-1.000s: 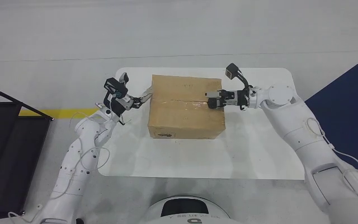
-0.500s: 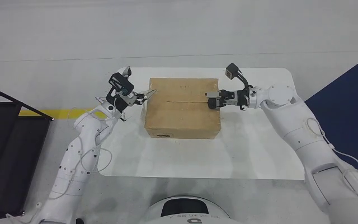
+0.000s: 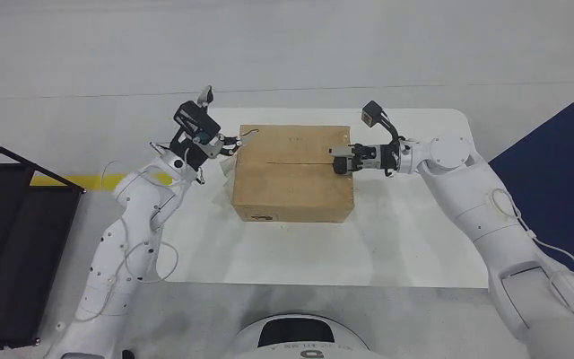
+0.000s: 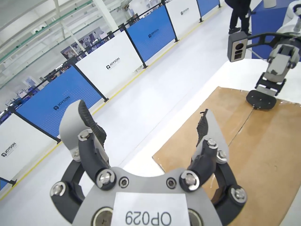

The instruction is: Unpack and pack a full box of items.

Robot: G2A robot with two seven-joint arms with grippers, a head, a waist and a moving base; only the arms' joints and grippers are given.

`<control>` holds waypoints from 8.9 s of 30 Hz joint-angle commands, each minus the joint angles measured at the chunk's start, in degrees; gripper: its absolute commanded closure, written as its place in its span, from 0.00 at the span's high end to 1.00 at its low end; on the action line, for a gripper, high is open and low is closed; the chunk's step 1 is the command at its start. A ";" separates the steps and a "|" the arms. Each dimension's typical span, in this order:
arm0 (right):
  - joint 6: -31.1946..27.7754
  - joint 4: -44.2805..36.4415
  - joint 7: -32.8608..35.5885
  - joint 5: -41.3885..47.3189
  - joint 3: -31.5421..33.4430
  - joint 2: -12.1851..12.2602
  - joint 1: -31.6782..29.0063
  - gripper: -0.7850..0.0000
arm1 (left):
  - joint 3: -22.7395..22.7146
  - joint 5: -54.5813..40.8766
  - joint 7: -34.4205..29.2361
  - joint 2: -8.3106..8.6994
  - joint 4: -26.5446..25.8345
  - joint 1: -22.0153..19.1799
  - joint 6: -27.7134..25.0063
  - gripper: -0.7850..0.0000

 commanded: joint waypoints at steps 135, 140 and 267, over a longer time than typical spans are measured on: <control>0.00 0.00 0.00 0.00 0.00 0.00 0.00 1.00 | -4.71 -13.64 0.85 -0.88 14.85 4.71 3.88 1.00; 0.00 0.00 0.00 0.00 0.00 0.00 0.00 1.00 | -2.94 -16.87 -3.26 -1.51 20.16 -0.25 5.96 1.00; 55.08 -34.89 -24.30 -109.93 -22.61 -12.16 -5.84 1.00 | 10.79 -6.53 -2.48 -4.01 27.11 -9.56 5.52 1.00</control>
